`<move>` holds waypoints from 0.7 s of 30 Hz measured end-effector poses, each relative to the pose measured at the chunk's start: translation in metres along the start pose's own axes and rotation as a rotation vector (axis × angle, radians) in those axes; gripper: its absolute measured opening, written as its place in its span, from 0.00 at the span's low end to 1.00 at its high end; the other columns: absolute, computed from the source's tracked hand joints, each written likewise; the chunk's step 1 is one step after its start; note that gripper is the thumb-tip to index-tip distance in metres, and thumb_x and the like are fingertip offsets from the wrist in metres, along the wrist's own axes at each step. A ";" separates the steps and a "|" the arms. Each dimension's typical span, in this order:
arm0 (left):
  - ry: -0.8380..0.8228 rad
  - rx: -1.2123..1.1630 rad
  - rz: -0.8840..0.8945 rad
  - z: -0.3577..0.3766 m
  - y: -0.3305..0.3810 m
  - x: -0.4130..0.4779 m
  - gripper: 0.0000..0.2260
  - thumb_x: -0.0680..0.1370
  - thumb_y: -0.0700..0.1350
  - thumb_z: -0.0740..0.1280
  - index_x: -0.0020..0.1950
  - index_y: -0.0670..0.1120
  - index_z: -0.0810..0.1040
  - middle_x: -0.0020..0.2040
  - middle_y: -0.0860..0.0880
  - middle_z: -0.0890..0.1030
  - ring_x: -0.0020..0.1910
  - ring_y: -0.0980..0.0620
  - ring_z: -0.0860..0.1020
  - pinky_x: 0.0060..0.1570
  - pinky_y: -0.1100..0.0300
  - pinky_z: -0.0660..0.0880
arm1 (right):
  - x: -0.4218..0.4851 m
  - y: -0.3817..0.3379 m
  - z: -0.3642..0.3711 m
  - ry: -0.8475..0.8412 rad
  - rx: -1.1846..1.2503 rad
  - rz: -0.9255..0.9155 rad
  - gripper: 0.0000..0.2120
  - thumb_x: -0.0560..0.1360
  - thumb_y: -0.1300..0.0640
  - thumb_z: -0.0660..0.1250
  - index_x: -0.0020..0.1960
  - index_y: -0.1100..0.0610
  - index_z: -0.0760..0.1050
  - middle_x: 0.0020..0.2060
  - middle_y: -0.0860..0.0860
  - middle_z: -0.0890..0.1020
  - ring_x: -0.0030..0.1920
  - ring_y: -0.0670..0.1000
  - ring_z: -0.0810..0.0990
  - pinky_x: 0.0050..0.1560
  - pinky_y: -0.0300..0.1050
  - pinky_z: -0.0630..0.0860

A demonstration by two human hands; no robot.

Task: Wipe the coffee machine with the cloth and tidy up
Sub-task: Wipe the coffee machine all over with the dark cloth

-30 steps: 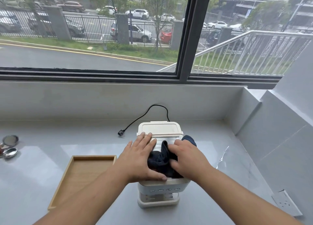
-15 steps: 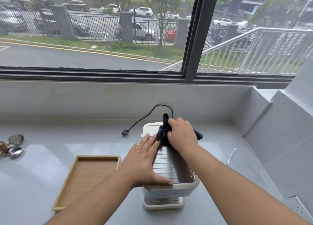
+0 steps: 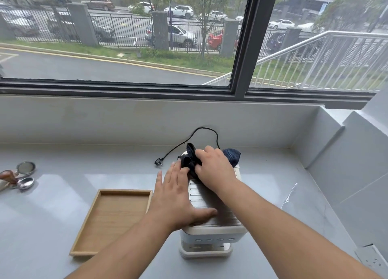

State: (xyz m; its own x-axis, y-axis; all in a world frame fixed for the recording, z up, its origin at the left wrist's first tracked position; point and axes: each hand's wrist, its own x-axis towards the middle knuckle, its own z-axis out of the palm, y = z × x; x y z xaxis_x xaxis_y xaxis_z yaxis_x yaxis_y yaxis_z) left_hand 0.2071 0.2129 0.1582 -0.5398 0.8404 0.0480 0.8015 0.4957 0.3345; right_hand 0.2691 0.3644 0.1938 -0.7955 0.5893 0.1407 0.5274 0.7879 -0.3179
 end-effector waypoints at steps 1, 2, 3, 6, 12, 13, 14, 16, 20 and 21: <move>0.003 0.010 -0.021 0.001 0.000 0.000 0.65 0.57 0.87 0.56 0.82 0.47 0.50 0.86 0.48 0.46 0.84 0.51 0.40 0.81 0.41 0.39 | -0.005 -0.001 -0.001 -0.006 0.021 -0.013 0.05 0.75 0.56 0.64 0.51 0.55 0.74 0.48 0.55 0.76 0.53 0.60 0.73 0.50 0.56 0.74; 0.002 0.019 -0.039 0.001 0.000 0.000 0.66 0.57 0.87 0.55 0.83 0.46 0.48 0.86 0.48 0.45 0.84 0.51 0.40 0.81 0.41 0.39 | -0.010 -0.002 -0.001 -0.015 0.037 -0.027 0.04 0.74 0.56 0.64 0.49 0.54 0.73 0.47 0.54 0.75 0.53 0.60 0.73 0.51 0.56 0.75; -0.006 0.024 -0.048 0.001 0.000 0.001 0.66 0.58 0.87 0.54 0.84 0.46 0.45 0.86 0.48 0.45 0.84 0.51 0.40 0.81 0.40 0.39 | -0.015 -0.003 0.000 -0.028 0.049 -0.043 0.03 0.74 0.56 0.65 0.47 0.53 0.72 0.46 0.53 0.74 0.52 0.59 0.73 0.51 0.56 0.75; -0.059 0.026 -0.031 0.001 -0.001 0.004 0.65 0.59 0.87 0.52 0.85 0.48 0.42 0.86 0.50 0.46 0.84 0.51 0.41 0.81 0.40 0.40 | -0.031 -0.006 0.001 -0.082 0.071 -0.085 0.07 0.74 0.55 0.65 0.44 0.49 0.66 0.42 0.48 0.69 0.50 0.58 0.72 0.50 0.52 0.72; -0.068 0.028 0.030 -0.002 0.000 0.008 0.59 0.61 0.82 0.58 0.85 0.53 0.50 0.85 0.50 0.55 0.84 0.49 0.49 0.81 0.40 0.46 | -0.059 0.002 -0.014 -0.155 0.096 -0.180 0.07 0.75 0.54 0.66 0.42 0.53 0.69 0.40 0.49 0.71 0.47 0.57 0.73 0.51 0.54 0.74; -0.074 0.043 0.041 -0.002 0.001 0.008 0.60 0.61 0.82 0.58 0.85 0.52 0.48 0.86 0.50 0.53 0.84 0.49 0.48 0.81 0.40 0.46 | -0.064 0.004 -0.015 -0.161 0.101 -0.194 0.07 0.75 0.54 0.66 0.42 0.54 0.70 0.40 0.49 0.71 0.47 0.57 0.74 0.51 0.55 0.74; -0.082 0.062 0.056 -0.001 0.002 0.007 0.62 0.61 0.83 0.58 0.85 0.50 0.46 0.86 0.50 0.51 0.84 0.49 0.47 0.81 0.40 0.45 | -0.069 0.006 -0.017 -0.164 0.102 -0.203 0.07 0.75 0.53 0.65 0.41 0.53 0.70 0.40 0.49 0.71 0.47 0.57 0.74 0.51 0.55 0.74; -0.084 0.104 0.110 0.000 0.003 0.006 0.64 0.60 0.84 0.56 0.85 0.48 0.43 0.86 0.50 0.48 0.84 0.49 0.45 0.81 0.39 0.44 | -0.078 0.009 -0.018 -0.172 0.104 -0.206 0.08 0.76 0.52 0.65 0.41 0.51 0.67 0.40 0.48 0.70 0.46 0.56 0.73 0.51 0.53 0.74; -0.093 0.119 0.173 0.000 0.001 0.006 0.66 0.58 0.85 0.56 0.86 0.48 0.44 0.86 0.50 0.41 0.84 0.51 0.41 0.81 0.40 0.41 | -0.090 0.015 -0.022 -0.200 0.114 -0.210 0.10 0.76 0.50 0.65 0.40 0.49 0.65 0.39 0.45 0.68 0.45 0.52 0.70 0.47 0.48 0.69; -0.099 0.112 0.173 0.000 0.000 0.006 0.66 0.58 0.85 0.57 0.86 0.48 0.43 0.86 0.51 0.40 0.84 0.51 0.40 0.81 0.40 0.41 | -0.092 0.017 -0.024 -0.209 0.110 -0.216 0.11 0.76 0.50 0.65 0.40 0.48 0.65 0.39 0.45 0.69 0.45 0.52 0.70 0.45 0.47 0.67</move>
State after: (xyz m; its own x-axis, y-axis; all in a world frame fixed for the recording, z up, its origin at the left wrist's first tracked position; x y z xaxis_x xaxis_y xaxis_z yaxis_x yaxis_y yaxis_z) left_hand 0.2034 0.2177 0.1586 -0.3681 0.9298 0.0009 0.9066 0.3587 0.2223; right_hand 0.3585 0.3279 0.1974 -0.9357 0.3520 0.0237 0.3133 0.8599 -0.4031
